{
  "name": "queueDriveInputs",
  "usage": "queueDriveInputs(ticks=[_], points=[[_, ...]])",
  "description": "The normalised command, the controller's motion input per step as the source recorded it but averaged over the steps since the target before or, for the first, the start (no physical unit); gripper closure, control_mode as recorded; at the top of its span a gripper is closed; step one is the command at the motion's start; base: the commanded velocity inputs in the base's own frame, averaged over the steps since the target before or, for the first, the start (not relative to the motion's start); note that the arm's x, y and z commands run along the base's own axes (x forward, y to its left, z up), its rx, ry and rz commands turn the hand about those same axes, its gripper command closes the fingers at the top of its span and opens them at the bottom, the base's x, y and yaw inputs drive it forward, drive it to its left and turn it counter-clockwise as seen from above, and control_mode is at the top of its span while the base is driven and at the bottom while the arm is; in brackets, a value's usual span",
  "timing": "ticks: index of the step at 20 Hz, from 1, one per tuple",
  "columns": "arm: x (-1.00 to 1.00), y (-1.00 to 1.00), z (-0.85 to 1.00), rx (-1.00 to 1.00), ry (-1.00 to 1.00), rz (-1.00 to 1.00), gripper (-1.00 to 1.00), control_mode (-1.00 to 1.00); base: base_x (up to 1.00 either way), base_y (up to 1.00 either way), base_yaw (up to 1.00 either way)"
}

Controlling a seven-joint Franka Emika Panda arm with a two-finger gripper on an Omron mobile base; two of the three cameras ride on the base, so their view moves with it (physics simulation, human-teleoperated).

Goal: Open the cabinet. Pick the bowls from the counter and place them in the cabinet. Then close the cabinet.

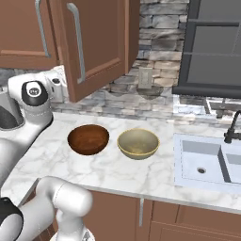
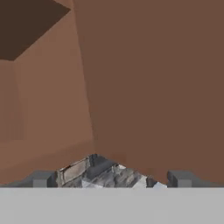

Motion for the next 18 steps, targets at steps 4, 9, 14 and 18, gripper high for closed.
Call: queueDriveInputs(ticks=[4, 9, 14, 18], points=[[0.00, -0.68, 0.01, -0.04, 0.02, -0.02, -1.00, -1.00, 0.00, 0.00, 0.00], [-0.28, -0.66, 0.04, -0.14, -0.02, 0.00, -1.00, -1.00, 0.00, 0.00, 0.00], [-0.01, -0.93, 0.31, 0.00, 0.00, 0.00, -1.00, -1.00, 0.00, 0.00, 0.00], [0.00, -1.00, 0.09, 0.05, 0.00, 0.01, -1.00, -1.00, 0.00, 0.00, 0.00]])
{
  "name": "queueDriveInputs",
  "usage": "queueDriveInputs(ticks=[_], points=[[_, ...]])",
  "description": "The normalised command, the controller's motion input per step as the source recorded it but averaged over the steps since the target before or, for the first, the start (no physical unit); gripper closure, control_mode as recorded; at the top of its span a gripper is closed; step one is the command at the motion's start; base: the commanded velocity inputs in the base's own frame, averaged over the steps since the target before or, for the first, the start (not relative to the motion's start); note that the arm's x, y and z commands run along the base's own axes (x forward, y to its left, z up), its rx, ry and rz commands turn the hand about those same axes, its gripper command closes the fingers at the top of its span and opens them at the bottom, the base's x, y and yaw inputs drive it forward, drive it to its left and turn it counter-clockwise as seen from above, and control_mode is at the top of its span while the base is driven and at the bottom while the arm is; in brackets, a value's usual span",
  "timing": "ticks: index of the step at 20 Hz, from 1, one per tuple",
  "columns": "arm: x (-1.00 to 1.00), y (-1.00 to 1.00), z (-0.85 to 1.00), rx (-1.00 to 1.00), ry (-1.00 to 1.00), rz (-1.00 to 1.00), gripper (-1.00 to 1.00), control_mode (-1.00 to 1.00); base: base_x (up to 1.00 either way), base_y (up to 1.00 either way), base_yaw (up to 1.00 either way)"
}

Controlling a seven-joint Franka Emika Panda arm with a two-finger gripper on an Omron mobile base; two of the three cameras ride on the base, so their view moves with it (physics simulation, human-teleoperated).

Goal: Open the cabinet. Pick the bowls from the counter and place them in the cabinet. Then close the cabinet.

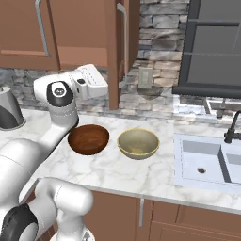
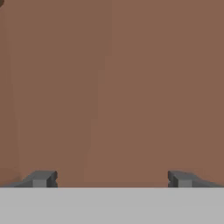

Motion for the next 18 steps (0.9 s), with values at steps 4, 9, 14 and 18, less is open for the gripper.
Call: queueDriveInputs(ticks=[4, 9, 14, 18], points=[[0.02, -0.88, 0.05, 0.05, 0.02, 0.07, -1.00, -1.00, 0.00, 0.00, 0.00], [-0.30, -0.01, 0.02, 0.00, 0.00, 0.07, -1.00, -1.00, 0.00, 0.00, 0.00], [-0.53, 0.44, 0.11, -0.05, -0.03, 0.29, -1.00, -1.00, 0.00, 0.00, 0.00], [-0.53, 0.55, 0.10, -0.07, -0.07, 0.44, -1.00, -1.00, 0.00, 0.00, 0.00]])
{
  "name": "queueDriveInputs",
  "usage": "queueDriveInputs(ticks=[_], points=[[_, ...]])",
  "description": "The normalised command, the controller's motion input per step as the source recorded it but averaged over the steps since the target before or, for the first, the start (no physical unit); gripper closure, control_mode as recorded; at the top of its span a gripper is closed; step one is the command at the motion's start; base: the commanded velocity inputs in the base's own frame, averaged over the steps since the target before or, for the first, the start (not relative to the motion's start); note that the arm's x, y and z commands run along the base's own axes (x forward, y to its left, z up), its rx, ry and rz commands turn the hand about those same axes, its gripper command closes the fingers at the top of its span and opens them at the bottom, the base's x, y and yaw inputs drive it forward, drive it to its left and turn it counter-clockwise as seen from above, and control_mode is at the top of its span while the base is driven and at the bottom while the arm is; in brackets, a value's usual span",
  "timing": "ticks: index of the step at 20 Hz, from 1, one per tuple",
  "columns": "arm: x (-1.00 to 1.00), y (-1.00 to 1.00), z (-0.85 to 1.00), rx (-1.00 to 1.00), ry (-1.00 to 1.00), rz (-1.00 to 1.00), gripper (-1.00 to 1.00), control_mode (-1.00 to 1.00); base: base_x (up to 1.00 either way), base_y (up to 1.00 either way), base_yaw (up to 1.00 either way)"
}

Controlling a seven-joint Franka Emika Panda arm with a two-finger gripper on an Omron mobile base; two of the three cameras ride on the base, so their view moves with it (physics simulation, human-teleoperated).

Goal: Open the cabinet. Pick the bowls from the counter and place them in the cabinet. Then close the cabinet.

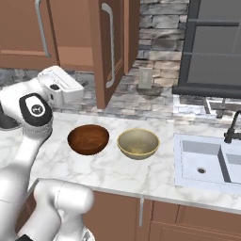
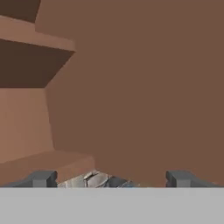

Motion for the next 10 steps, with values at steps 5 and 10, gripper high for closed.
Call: queueDriveInputs(ticks=[5, 10], points=[[-0.38, 0.57, 0.26, -0.17, 0.00, 0.41, -1.00, -1.00, 0.00, 0.00, 0.00], [-0.10, 0.67, 0.33, -0.15, 0.00, 0.21, -1.00, -1.00, 0.00, 0.00, 0.00]])
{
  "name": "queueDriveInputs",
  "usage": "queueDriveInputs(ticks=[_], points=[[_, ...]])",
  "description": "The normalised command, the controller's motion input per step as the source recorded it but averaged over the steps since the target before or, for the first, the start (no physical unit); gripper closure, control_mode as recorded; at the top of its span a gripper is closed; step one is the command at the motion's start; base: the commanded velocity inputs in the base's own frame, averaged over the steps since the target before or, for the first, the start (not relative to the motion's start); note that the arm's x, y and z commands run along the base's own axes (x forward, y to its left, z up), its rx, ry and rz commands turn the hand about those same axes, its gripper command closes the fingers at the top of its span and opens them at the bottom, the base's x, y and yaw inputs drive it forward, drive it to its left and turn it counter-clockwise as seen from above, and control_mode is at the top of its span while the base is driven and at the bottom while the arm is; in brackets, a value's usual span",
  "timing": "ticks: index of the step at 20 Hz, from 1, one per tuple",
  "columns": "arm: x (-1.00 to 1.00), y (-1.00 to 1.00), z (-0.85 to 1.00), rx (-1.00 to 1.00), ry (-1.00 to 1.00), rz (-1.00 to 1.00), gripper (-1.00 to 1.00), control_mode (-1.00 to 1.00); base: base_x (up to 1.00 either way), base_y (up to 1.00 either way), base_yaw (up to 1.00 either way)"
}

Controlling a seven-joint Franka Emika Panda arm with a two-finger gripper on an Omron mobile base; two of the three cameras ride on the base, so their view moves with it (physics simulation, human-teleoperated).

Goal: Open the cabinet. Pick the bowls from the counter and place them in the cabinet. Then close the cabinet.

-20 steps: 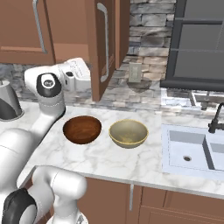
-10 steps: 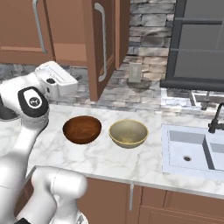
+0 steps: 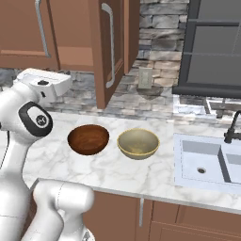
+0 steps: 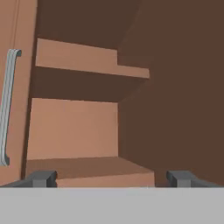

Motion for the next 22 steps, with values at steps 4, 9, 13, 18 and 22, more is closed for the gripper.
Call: queueDriveInputs(ticks=[4, 9, 13, 18, 22], points=[[0.00, 0.76, 0.29, -0.11, 0.00, 0.00, -1.00, -1.00, 0.00, 0.00, 0.00], [0.02, 0.84, 0.15, -0.07, 0.01, 0.00, -1.00, -1.00, 0.00, 0.00, 0.00], [0.15, 0.74, 0.02, -0.01, 0.12, 0.01, -1.00, -1.00, 0.00, 0.00, 0.00], [0.37, 0.68, -0.02, 0.00, 0.19, 0.06, -1.00, -1.00, 0.00, 0.00, 0.00], [0.75, 0.22, -0.02, 0.00, 0.08, 0.07, -1.00, -1.00, 0.00, 0.00, 0.00]])
